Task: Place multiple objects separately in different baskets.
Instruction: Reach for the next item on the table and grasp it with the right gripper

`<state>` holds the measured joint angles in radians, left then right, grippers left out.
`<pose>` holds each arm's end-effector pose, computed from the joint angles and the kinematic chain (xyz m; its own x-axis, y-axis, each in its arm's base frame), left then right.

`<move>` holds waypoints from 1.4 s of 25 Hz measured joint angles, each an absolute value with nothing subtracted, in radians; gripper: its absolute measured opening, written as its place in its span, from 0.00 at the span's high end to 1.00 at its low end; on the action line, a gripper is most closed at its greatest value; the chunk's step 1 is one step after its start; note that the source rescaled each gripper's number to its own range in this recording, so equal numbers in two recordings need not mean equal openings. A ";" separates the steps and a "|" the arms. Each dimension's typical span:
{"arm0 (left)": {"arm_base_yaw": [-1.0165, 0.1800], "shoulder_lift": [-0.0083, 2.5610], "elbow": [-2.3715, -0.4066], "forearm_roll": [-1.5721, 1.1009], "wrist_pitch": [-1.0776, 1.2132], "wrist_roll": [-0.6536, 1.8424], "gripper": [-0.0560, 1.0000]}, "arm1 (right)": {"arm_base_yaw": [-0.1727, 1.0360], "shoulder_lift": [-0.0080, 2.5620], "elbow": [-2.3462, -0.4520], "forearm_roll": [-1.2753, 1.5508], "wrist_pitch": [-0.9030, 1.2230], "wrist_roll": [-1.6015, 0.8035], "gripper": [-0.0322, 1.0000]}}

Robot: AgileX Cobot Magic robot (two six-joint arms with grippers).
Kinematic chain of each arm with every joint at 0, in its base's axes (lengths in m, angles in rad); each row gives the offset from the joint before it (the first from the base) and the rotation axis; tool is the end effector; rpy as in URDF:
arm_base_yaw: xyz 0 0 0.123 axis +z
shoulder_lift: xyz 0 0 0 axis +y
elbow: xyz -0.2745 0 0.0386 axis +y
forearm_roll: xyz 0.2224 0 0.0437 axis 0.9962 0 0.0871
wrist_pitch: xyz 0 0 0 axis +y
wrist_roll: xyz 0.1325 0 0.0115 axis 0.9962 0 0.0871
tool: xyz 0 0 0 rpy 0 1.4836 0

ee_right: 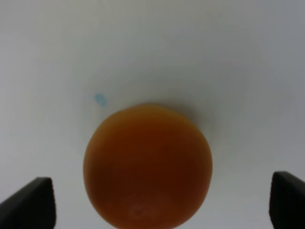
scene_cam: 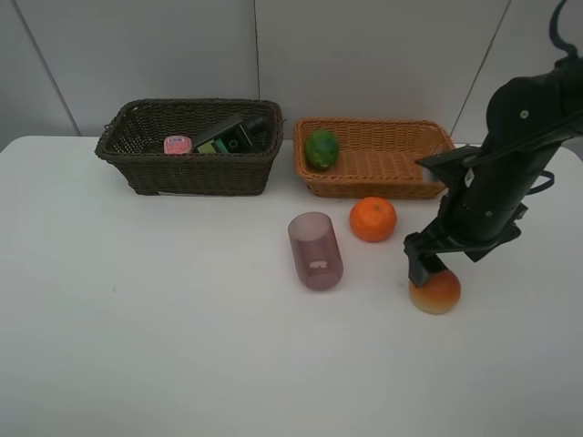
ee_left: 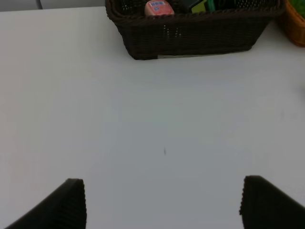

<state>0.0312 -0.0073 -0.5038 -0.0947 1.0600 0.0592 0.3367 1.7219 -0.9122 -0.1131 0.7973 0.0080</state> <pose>0.0169 -0.0105 0.2476 -0.4430 -0.0011 -0.8965 0.0485 0.9985 -0.0251 0.2599 0.0796 0.1253 -0.9169 -0.3961 -0.0483 -0.3914 0.9164 -0.0843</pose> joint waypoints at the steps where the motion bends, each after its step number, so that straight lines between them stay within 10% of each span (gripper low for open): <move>1: 0.031 -0.007 -0.504 -0.095 1.060 0.059 0.24 | 0.337 1.727 -0.912 -0.113 0.797 0.008 0.06; 35: 0.031 -0.007 -0.504 -0.092 1.060 0.059 0.24 | 0.337 1.851 -0.912 -0.097 0.748 0.008 0.06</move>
<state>0.0312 -0.0073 -0.5038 -0.0924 1.0600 0.0592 0.3367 1.8507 -0.9122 -0.0974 0.7478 0.0080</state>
